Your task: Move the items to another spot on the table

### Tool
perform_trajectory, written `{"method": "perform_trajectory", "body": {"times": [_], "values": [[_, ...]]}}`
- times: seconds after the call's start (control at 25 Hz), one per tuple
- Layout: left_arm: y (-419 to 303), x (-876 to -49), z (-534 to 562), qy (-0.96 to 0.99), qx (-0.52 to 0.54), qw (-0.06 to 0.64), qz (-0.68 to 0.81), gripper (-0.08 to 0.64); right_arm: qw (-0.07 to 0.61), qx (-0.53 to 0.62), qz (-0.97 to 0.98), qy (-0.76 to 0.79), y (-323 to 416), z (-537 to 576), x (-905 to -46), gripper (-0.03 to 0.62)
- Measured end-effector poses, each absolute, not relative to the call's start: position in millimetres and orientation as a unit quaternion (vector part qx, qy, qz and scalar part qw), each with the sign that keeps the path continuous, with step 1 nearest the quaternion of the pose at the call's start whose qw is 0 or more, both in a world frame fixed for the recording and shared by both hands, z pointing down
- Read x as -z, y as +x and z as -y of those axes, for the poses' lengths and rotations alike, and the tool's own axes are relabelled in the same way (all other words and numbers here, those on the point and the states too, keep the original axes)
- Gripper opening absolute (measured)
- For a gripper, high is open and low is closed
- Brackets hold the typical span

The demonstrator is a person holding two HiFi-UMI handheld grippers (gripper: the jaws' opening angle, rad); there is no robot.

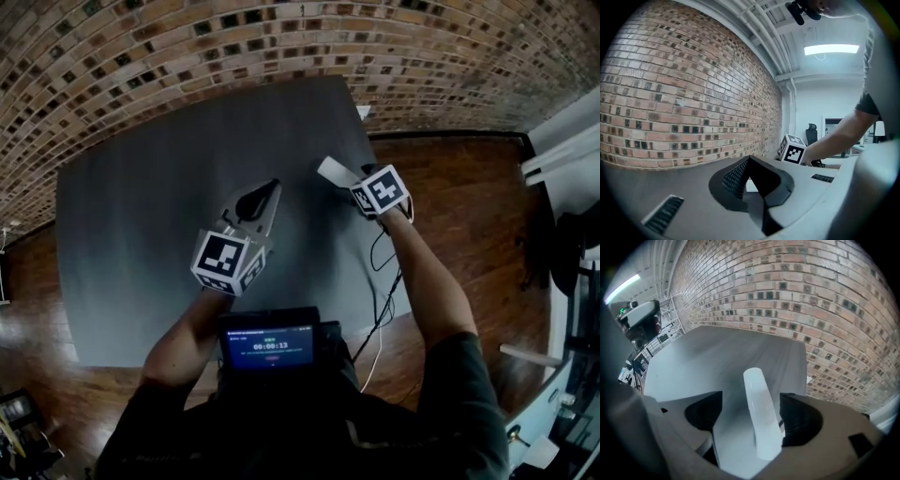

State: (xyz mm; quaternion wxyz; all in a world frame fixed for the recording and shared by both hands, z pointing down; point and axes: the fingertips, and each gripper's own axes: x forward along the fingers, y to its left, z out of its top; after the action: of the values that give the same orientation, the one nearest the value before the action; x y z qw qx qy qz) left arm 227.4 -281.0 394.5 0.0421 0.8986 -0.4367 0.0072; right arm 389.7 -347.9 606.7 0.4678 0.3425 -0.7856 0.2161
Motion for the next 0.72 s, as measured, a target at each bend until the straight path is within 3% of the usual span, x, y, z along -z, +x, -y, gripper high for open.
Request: {"method": "perform_trajectory", "body": {"times": [0.32,0.6,0.72], "values": [[189,-349,226,0.912,0.029,0.018,0.410,0.003,0.405,-0.203,0.795,0.404,374,296,-536,0.379],[167,-310,174,0.928,0.055,-0.013,0.367,0.003,0.288,-0.167,0.814,0.476,356,237,-440,0.227],[158,-297,154,0.936,0.064,-0.012,0.345,0.003,0.236,-0.144,0.811,0.515,352,210,-403,0.132]]}}
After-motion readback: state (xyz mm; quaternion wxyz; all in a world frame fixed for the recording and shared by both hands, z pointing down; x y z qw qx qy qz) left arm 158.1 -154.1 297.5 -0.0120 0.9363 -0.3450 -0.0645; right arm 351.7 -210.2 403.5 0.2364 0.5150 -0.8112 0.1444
